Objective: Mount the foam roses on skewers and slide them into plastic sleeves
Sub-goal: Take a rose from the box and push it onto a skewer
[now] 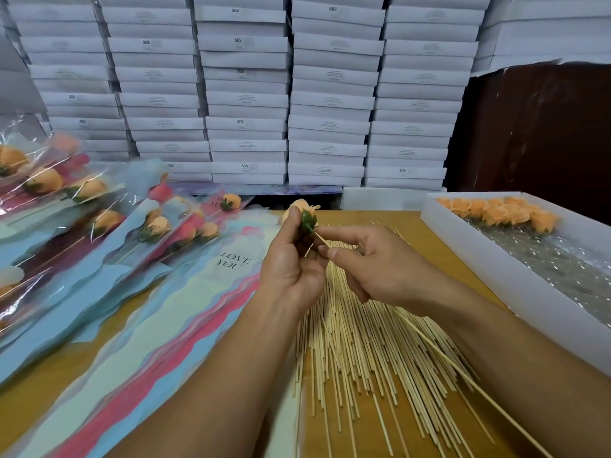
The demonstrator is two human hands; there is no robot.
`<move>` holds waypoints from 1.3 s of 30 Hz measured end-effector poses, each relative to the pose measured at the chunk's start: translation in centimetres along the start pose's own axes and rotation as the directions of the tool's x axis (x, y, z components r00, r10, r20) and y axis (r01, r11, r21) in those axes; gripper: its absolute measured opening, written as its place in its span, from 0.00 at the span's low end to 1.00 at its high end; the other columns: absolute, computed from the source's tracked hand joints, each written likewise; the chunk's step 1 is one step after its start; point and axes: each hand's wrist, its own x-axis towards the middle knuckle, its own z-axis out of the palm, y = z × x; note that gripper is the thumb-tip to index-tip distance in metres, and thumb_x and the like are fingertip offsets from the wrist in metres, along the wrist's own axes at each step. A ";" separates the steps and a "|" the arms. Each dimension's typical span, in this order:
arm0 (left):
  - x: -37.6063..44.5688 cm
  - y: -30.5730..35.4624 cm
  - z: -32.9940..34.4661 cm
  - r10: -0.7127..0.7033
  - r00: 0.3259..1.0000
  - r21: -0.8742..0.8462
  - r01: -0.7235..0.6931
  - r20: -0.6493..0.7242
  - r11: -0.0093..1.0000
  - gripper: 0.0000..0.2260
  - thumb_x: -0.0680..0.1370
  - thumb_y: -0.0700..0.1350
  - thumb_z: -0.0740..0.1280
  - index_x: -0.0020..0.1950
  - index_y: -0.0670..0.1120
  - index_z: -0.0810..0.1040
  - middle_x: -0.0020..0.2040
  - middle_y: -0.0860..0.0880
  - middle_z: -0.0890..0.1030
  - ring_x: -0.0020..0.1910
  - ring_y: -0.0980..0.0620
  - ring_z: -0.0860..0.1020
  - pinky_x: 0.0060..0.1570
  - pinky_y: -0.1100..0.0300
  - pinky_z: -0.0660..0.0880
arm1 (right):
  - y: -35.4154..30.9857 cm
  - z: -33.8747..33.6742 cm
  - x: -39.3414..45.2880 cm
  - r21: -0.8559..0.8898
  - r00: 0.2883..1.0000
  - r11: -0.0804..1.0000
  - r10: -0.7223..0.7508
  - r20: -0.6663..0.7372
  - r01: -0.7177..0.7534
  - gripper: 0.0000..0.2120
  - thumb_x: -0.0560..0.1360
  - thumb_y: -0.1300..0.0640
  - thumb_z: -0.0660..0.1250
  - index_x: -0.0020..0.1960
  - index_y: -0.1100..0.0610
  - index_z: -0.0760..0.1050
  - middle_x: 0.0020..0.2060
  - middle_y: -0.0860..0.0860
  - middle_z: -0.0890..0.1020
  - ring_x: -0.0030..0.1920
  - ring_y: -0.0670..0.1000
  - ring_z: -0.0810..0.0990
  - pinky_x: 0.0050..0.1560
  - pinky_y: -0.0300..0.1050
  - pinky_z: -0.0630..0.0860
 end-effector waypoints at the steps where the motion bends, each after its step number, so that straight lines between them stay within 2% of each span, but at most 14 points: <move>1: 0.0 0.0 0.0 0.002 1.000 0.003 -0.002 0.000 1.000 0.08 0.79 0.46 0.69 0.45 0.43 0.78 0.37 0.49 0.78 0.35 0.56 0.76 0.42 0.64 0.73 | 0.0 0.0 0.0 0.000 1.000 1.000 0.002 0.001 -0.002 0.17 0.83 0.53 0.62 0.60 0.29 0.73 0.19 0.51 0.74 0.22 0.44 0.70 0.26 0.35 0.67; 5: 0.0 -0.1 0.0 0.009 1.000 0.015 -0.009 0.006 1.000 0.08 0.79 0.46 0.69 0.44 0.43 0.78 0.36 0.49 0.79 0.34 0.56 0.78 0.38 0.64 0.76 | -0.1 0.2 0.0 0.018 1.000 1.000 -0.007 -0.008 0.008 0.17 0.83 0.54 0.62 0.58 0.30 0.74 0.19 0.51 0.73 0.21 0.43 0.70 0.25 0.33 0.67; 9: -0.1 0.0 0.0 0.008 1.000 0.016 -0.008 0.010 1.000 0.07 0.79 0.46 0.69 0.45 0.43 0.78 0.36 0.49 0.79 0.35 0.56 0.76 0.41 0.64 0.74 | -0.2 0.2 0.0 0.028 1.000 1.000 -0.001 -0.017 0.002 0.17 0.84 0.54 0.61 0.55 0.29 0.74 0.19 0.51 0.74 0.21 0.42 0.70 0.25 0.32 0.66; 15: -0.3 -0.2 0.0 0.026 1.000 0.041 -0.027 0.018 0.999 0.05 0.78 0.44 0.70 0.45 0.42 0.80 0.35 0.49 0.80 0.33 0.56 0.77 0.39 0.63 0.75 | -0.4 0.2 0.0 0.021 0.999 1.000 0.014 -0.045 -0.013 0.17 0.84 0.55 0.62 0.53 0.30 0.73 0.19 0.51 0.73 0.20 0.42 0.70 0.24 0.31 0.65; 18: -0.4 -0.4 0.1 0.051 0.999 0.079 -0.051 0.004 0.996 0.07 0.78 0.42 0.70 0.41 0.43 0.80 0.34 0.48 0.80 0.31 0.55 0.76 0.40 0.61 0.72 | -0.4 0.2 -0.1 0.004 0.998 1.000 0.019 -0.068 -0.019 0.15 0.83 0.57 0.62 0.55 0.34 0.74 0.18 0.49 0.73 0.19 0.42 0.70 0.24 0.31 0.65; 21: -0.5 -0.5 0.3 0.069 0.997 0.105 -0.066 -0.027 0.992 0.08 0.79 0.41 0.68 0.40 0.42 0.79 0.32 0.48 0.77 0.29 0.55 0.73 0.35 0.62 0.71 | -0.4 0.2 0.1 0.017 0.994 0.998 0.065 -0.082 -0.064 0.07 0.83 0.57 0.63 0.54 0.46 0.76 0.19 0.48 0.72 0.20 0.44 0.69 0.25 0.35 0.66; 23: -0.5 -0.7 0.3 0.083 0.995 0.135 -0.075 -0.053 0.988 0.08 0.80 0.41 0.67 0.40 0.43 0.78 0.32 0.49 0.76 0.27 0.56 0.72 0.32 0.64 0.70 | -0.2 0.1 0.2 0.021 0.993 0.996 0.091 -0.080 -0.089 0.05 0.83 0.58 0.64 0.51 0.54 0.78 0.18 0.47 0.71 0.21 0.45 0.68 0.25 0.39 0.65; 25: -0.5 -0.9 0.2 0.096 0.992 0.160 -0.083 -0.077 0.984 0.09 0.80 0.41 0.67 0.40 0.43 0.77 0.31 0.50 0.75 0.25 0.56 0.70 0.29 0.65 0.68 | 0.1 0.4 0.4 0.012 0.992 0.995 0.096 -0.082 -0.095 0.06 0.83 0.59 0.64 0.50 0.55 0.78 0.18 0.47 0.69 0.21 0.46 0.66 0.26 0.41 0.63; 30: -0.5 -1.0 -0.1 0.139 0.980 0.216 -0.108 -0.139 0.971 0.07 0.80 0.41 0.68 0.41 0.43 0.78 0.31 0.50 0.76 0.23 0.57 0.70 0.28 0.65 0.67 | 1.0 1.3 0.7 -0.033 0.994 0.995 0.090 -0.067 -0.092 0.06 0.83 0.57 0.64 0.49 0.52 0.78 0.18 0.46 0.68 0.22 0.49 0.64 0.28 0.44 0.62; 32: -0.6 -1.3 0.0 0.166 0.976 0.243 -0.129 -0.140 0.961 0.07 0.79 0.43 0.70 0.42 0.42 0.79 0.29 0.50 0.77 0.24 0.57 0.71 0.29 0.64 0.68 | 1.4 1.1 0.9 0.031 0.992 0.994 0.109 -0.066 -0.107 0.06 0.83 0.57 0.63 0.50 0.52 0.78 0.18 0.47 0.69 0.21 0.47 0.66 0.26 0.42 0.63; 34: -1.0 -1.6 0.1 0.200 0.974 0.318 -0.159 -0.103 0.935 0.11 0.79 0.49 0.70 0.45 0.40 0.80 0.29 0.49 0.77 0.25 0.56 0.73 0.29 0.63 0.69 | 1.6 0.6 0.9 0.108 0.986 0.986 0.140 -0.088 -0.130 0.05 0.83 0.56 0.63 0.51 0.51 0.78 0.19 0.47 0.71 0.21 0.45 0.67 0.24 0.40 0.65; 37: -1.3 -2.1 0.3 0.222 0.974 0.490 -0.173 -0.043 0.855 0.23 0.80 0.60 0.64 0.50 0.39 0.79 0.35 0.45 0.77 0.30 0.52 0.73 0.29 0.62 0.72 | 2.0 0.0 1.1 0.202 0.976 0.966 0.185 -0.115 -0.160 0.06 0.83 0.56 0.63 0.52 0.51 0.78 0.20 0.48 0.71 0.21 0.45 0.67 0.22 0.36 0.63; 39: -1.4 -2.1 0.5 0.230 0.971 0.568 -0.156 -0.060 0.808 0.22 0.82 0.60 0.59 0.49 0.40 0.77 0.36 0.44 0.77 0.30 0.51 0.74 0.30 0.60 0.74 | 2.3 -0.1 1.2 0.231 0.970 0.956 0.214 -0.117 -0.183 0.07 0.84 0.55 0.62 0.51 0.51 0.78 0.20 0.49 0.71 0.20 0.45 0.66 0.21 0.36 0.62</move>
